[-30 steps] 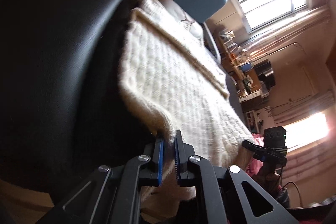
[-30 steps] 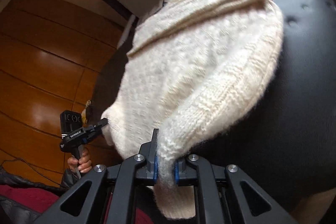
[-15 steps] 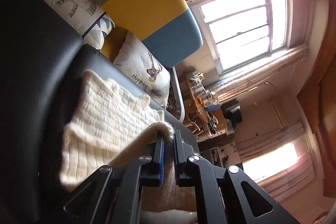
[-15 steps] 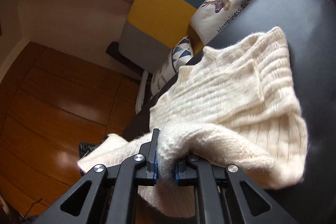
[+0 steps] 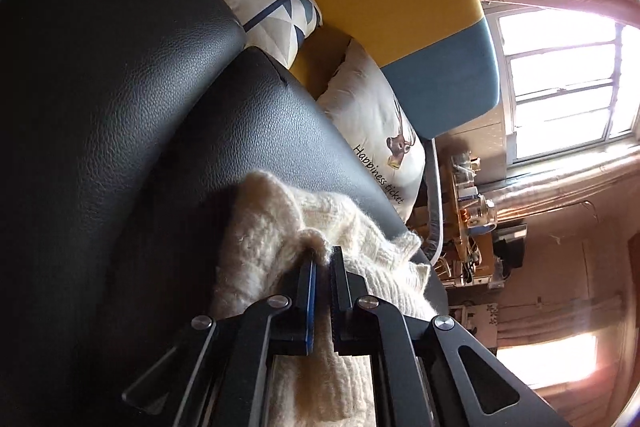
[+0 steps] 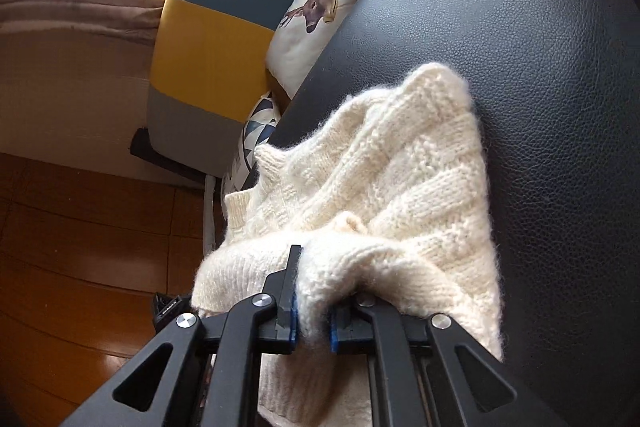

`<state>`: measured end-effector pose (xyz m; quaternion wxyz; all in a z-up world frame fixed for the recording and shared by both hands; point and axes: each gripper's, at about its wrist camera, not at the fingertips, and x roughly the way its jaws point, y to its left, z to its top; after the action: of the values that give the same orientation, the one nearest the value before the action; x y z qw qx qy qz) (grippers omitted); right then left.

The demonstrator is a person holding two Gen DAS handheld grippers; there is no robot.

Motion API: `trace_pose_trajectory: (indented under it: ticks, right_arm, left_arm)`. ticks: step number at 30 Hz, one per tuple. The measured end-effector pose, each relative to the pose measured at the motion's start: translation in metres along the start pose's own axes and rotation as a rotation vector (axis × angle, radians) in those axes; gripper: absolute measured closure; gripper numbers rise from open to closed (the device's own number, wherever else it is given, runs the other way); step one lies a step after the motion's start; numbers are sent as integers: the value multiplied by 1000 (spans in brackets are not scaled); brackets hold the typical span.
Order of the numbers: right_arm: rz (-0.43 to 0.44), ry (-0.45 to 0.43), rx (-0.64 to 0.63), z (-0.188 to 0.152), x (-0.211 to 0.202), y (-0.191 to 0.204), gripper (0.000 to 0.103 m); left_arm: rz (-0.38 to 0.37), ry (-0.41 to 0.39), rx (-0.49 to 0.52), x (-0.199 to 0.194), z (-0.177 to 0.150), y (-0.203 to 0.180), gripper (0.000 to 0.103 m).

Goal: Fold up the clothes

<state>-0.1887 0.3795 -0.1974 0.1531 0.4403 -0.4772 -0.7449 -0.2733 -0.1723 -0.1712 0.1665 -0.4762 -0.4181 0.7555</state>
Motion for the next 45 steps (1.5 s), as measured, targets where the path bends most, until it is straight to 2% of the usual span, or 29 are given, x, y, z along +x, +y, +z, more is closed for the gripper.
trace_pose_trajectory:
  ticks: [3,8,13,18,20,24,28,34,37,39,41,43,45]
  right_arm:
    - [-15,40,-43,-15,-7,0,95]
    - [-5,108,-43,-51,-31,-6,94]
    - [170,167,14,-81,-50,0,71]
    - [252,240,15,-95,-38,17,71]
    - [283,193,-1,-88,-38,24,71]
    - [237,20,78,-57,-37,12,71]
    - [237,-8,194,-43,-22,-5,71]
    - [317,-55,224,-36,-29,-3,69]
    - [371,-75,317,-29,-26,-11,68]
    - [348,-88,372,-26,-22,-16,67]
    - [353,-90,363,-25,-24,-11,67]
    - [309,-90,273,-28,-32,2,67]
    - [186,-53,140,-34,-37,21,67]
  left_arm:
    - [18,20,54,-10,-22,0,97]
    - [25,51,58,-50,-67,17,97]
    - [29,71,3,-83,-91,23,97]
    - [-33,53,-73,-95,-90,17,97]
    - [-47,44,-99,-93,-86,14,97]
    - [-60,18,-194,-77,-72,20,97]
    - [-95,50,-348,-58,-63,40,97]
    - [-99,52,-301,-72,-55,30,95]
    - [-91,23,-312,-82,-47,31,93]
    - [-49,-2,-295,-88,-43,31,92]
    - [8,-15,-227,-94,-43,26,92]
    - [43,-8,-148,-98,-45,20,92]
    - [92,3,-44,-102,-49,12,92]
